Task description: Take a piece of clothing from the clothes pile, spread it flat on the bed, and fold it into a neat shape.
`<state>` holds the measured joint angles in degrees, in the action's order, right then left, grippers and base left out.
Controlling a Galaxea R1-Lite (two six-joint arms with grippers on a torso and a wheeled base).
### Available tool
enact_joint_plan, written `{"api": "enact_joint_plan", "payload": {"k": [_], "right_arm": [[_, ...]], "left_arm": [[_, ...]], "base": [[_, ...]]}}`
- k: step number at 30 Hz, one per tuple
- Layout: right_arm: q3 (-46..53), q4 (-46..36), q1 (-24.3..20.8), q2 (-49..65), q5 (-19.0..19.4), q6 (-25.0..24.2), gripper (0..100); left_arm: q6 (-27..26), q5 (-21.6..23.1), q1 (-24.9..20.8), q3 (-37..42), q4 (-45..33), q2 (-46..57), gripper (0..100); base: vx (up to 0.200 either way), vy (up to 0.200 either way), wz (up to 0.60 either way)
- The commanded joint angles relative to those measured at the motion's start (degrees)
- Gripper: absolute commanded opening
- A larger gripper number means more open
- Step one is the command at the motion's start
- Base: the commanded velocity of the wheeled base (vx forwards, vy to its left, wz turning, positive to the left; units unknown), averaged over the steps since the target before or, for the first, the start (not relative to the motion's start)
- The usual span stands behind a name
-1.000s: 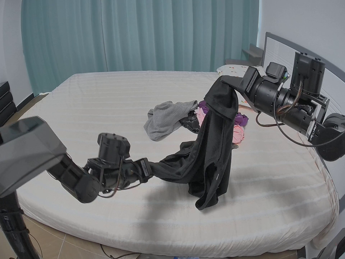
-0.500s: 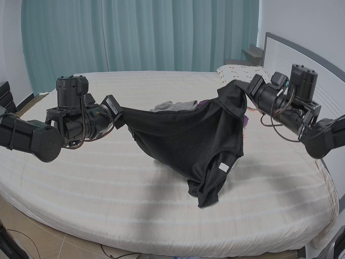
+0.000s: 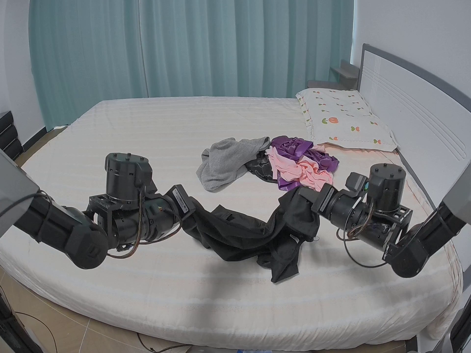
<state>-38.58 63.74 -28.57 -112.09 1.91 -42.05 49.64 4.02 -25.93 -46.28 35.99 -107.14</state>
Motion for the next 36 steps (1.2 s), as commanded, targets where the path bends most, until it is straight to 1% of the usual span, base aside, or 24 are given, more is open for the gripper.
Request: {"api": "enact_joint_plan", "payload": {"k": [1,6,12,16,18,22,27,32,36], "right_arm": [[2.0,1.7,-1.7,-4.1,-0.1,-0.5,0],[2.3,2.8,-1.6,-4.5,-0.1,-1.1,0],[2.4,3.1,-1.6,-4.0,-0.2,-1.4,0],[2.7,3.2,-1.6,-3.0,-0.2,-1.4,0],[3.2,3.4,-1.6,-2.8,-0.2,-1.3,0],[3.6,4.5,-1.6,-3.0,-0.3,-1.2,0],[4.3,4.7,-1.6,-2.7,-0.4,-0.9,0],[4.3,4.7,-1.6,-2.6,-0.5,-0.9,0],[4.3,4.7,-1.6,-2.3,-0.6,-0.8,0]], "left_arm": [[0.5,-0.1,-1.5,3.3,1.5,-2.4,0],[1.0,-0.1,-2.5,5.1,1.6,-2.3,0],[1.2,-0.1,-2.5,6.5,1.6,-1.6,0],[1.9,-0.2,-2.5,7.0,2.0,-1.4,0],[3.7,-0.2,-2.5,7.2,3.8,-1.5,0],[4.0,-0.2,-2.5,7.5,6.4,-1.8,0],[4.2,-0.3,-2.5,7.7,6.6,-1.1,0],[5.7,-0.2,-2.2,7.9,6.3,1.1,0],[5.7,-0.2,-2.1,7.9,6.2,1.6,0]], "base": [[0.0,0.0,0.0],[0.0,0.0,0.0],[-0.2,0.0,0.0],[0.0,0.0,0.0],[0.0,0.0,0.0],[0.0,0.0,0.0],[0.0,0.0,0.0],[0.0,0.2,0.0],[0.0,0.2,0.0]]}}
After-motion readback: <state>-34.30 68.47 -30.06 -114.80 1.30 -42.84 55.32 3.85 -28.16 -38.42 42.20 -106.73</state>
